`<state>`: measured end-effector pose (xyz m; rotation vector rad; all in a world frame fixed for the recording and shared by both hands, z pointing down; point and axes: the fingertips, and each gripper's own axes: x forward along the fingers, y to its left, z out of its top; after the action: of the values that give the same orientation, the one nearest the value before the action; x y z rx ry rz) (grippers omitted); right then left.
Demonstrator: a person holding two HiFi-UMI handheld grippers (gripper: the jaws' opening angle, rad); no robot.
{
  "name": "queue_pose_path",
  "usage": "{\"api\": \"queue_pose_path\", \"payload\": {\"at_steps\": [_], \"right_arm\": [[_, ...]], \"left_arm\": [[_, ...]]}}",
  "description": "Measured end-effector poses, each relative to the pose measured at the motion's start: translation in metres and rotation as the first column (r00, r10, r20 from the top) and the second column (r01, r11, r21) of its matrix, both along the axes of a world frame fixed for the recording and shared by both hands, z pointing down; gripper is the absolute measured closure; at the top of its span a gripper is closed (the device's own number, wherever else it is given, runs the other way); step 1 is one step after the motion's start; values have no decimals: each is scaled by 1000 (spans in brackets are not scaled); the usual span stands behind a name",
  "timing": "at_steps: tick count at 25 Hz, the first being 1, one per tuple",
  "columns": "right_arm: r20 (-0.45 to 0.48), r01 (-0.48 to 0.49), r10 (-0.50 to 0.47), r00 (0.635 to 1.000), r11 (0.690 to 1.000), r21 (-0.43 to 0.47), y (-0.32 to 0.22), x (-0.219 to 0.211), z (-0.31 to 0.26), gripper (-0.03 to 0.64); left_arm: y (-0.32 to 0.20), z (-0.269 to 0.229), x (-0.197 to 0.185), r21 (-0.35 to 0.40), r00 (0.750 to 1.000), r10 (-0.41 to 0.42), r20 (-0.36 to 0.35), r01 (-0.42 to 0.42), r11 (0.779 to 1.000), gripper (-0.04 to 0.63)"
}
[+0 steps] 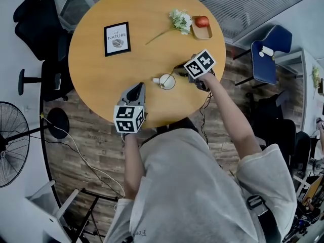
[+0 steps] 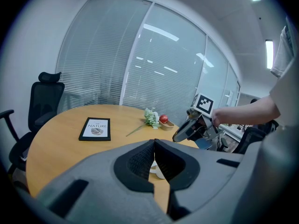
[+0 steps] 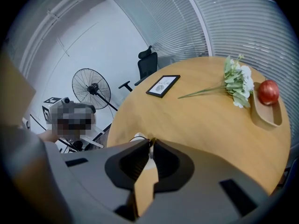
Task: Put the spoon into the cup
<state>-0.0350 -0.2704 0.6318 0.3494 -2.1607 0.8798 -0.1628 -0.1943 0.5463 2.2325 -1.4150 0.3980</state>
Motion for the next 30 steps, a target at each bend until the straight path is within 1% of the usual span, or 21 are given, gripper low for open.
{"api": "queue_pose_path", "payload": {"at_steps": [6,15,21,27,30], "right_arm": [[-2,-41,41,999,999,27,-3,6,4,583],[41,-129,127,991,989,68,-6,6,5,577],[51,-158,155,987,985,73,-5,8,5,572],[53,-180,176,983,979,95,-5,11,5,541],[59,-193,188,980,977,95,-2,13,5,540]], "left_arm": [[1,-1,5,-1,1000,4,-3,-4,1000,586],[5,1,9,-1,1000,10,9,-10,1000,586],[10,1,9,-2,1000,10,21,-10,1000,586],[12,0,6,3,1000,8,30,-8,1000,586],[14,0,5,4,999,4,31,-4,1000,586]]}}
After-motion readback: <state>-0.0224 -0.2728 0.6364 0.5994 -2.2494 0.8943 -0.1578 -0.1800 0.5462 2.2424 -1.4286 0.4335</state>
